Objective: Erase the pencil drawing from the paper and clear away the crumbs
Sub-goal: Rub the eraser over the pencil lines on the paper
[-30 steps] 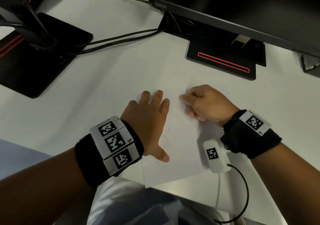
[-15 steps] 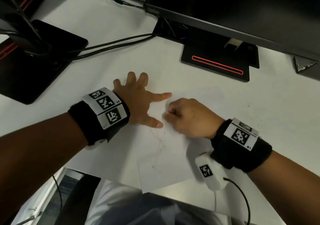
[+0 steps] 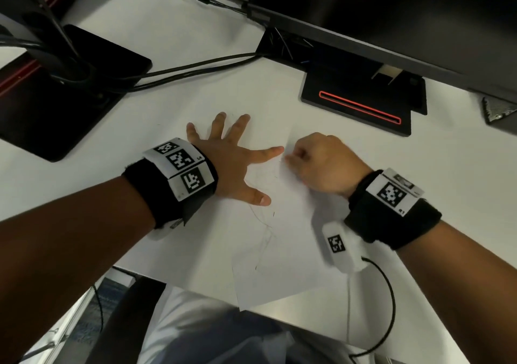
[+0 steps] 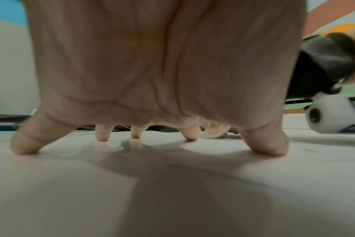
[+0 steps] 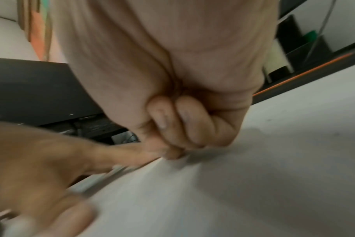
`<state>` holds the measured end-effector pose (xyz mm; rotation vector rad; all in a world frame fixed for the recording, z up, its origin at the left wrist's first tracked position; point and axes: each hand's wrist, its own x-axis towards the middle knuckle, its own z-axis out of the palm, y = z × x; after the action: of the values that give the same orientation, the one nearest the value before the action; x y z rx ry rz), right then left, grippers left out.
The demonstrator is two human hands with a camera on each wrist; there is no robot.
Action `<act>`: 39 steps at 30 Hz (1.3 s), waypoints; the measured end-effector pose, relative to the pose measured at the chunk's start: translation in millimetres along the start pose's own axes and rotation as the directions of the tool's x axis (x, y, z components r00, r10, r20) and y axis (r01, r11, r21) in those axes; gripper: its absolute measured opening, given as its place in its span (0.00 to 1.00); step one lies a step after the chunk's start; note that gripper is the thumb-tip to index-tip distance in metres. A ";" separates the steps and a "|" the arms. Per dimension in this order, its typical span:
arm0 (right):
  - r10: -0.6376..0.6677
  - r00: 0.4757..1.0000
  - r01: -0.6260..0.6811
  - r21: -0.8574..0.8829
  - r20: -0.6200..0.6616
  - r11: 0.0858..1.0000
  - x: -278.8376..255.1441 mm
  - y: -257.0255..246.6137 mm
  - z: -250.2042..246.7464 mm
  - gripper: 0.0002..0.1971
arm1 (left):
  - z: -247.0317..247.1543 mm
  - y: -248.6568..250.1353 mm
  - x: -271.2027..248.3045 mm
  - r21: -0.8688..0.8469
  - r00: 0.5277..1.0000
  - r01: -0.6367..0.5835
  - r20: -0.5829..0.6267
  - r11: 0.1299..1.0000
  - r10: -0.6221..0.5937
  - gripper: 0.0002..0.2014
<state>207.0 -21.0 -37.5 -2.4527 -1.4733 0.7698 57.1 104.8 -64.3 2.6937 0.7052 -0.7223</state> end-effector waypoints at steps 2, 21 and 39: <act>-0.075 0.993 0.076 -0.003 0.096 0.997 -7.5 -10.8 13.0 0.17 | 0.2 1.0 -0.2 0.001 1.000 0.002 -0.004 1.000 -0.002 0.47; -0.038 0.992 0.035 0.027 0.118 0.999 -1.7 -18.1 14.1 0.16 | -2.8 2.3 -2.9 0.029 1.000 0.008 0.005 1.000 -0.008 0.48; 0.011 0.987 -0.028 0.102 0.162 0.994 -15.0 -15.3 19.6 0.20 | -2.0 2.1 -2.4 0.024 1.000 0.005 0.001 1.000 -0.005 0.48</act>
<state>179.5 -28.6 -42.9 -2.3792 -1.4238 1.0438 57.2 102.9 -61.1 2.7138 0.7072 -0.7371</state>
